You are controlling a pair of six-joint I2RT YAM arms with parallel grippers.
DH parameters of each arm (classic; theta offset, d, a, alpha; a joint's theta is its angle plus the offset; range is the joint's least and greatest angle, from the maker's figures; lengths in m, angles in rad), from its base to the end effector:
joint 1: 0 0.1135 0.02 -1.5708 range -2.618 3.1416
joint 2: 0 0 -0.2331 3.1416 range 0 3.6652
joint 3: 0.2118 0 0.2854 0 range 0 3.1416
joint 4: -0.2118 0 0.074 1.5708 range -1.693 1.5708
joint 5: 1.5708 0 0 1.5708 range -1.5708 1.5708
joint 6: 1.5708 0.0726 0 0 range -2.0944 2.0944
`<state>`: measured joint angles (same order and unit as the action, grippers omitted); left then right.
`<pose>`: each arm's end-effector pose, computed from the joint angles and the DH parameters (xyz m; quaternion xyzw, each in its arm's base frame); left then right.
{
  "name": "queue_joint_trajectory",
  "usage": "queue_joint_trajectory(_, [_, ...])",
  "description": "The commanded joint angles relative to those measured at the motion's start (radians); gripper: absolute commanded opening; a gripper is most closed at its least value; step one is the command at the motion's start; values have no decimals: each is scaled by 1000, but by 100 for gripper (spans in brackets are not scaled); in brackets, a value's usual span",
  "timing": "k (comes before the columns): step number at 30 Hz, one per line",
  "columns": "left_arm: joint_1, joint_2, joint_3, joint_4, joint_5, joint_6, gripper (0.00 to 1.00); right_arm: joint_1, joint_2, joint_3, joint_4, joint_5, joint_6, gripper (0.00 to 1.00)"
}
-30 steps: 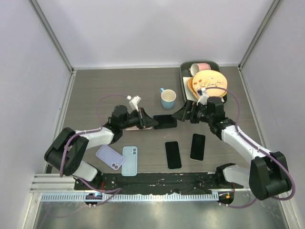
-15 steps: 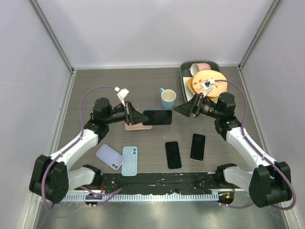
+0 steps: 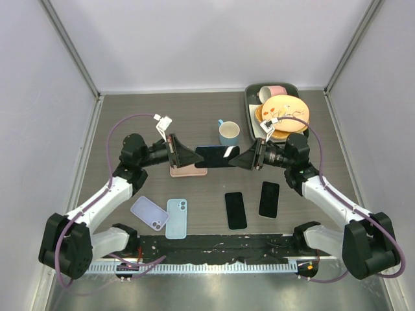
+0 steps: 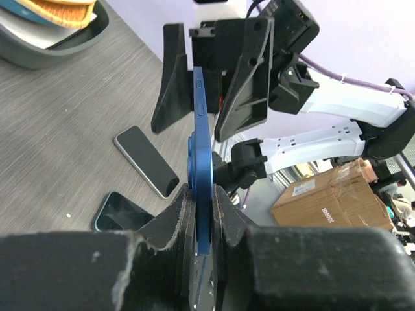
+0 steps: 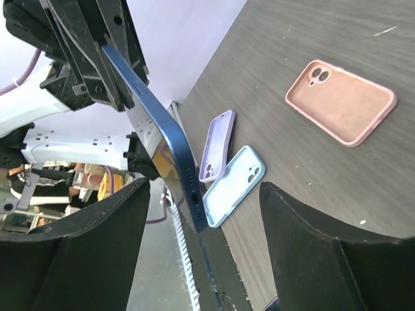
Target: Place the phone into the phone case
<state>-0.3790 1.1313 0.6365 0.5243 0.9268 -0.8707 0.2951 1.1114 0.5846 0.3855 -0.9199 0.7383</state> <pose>0.2688 -0.1695 0.2482 0.1594 0.6824 -0.6280 0.3384 0.2748 0.1439 0.2174 -0.1351 0.7242 0.5816 0.3450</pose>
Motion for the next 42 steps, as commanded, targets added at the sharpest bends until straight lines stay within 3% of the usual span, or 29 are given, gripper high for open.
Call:
queue_joint_trajectory(1, [2,-4,2,175,38,-76,0,33,-1,-31,192,-22,100,71])
queue_joint_trajectory(4, [3,1,-1,187,47,-85,0,35,4,-60,361,-22,214,67])
queue_joint_trajectory(11, [2,-16,-17,175,37,-77,0,35,-8,-71,461,-19,266,65])
queue_joint_trajectory(13, [2,-21,-21,166,24,-68,0,36,-7,-72,461,-31,265,55])
queue_joint_trajectory(15, [3,-21,-21,164,15,-68,0,36,-2,-71,461,-45,268,33])
queue_joint_trajectory(19, [2,-22,-26,175,-3,-71,0,38,13,-69,457,-82,269,32])
queue_joint_trajectory(22, [3,-22,-26,175,-13,-71,0,38,14,-72,438,-79,256,14])
queue_joint_trajectory(23, [3,-22,-23,169,-16,-71,9,38,16,-71,435,-79,253,1])
queue_joint_trajectory(25, [3,-28,-21,137,-32,-54,21,36,11,-66,415,-66,240,1])
queue_joint_trajectory(26, [3,-31,-17,116,-42,-44,39,38,11,-66,411,-63,237,1])
queue_joint_trajectory(29, [3,-64,17,-74,-135,63,60,36,8,-40,323,-44,176,1])
queue_joint_trajectory(33, [3,-93,78,-354,-310,203,68,35,-12,15,83,42,26,1])
queue_joint_trajectory(37, [2,-108,143,-620,-596,301,69,35,-27,93,-214,203,-114,1])
queue_joint_trajectory(42, [3,-3,232,-858,-917,309,75,9,-33,119,-278,273,-142,1])
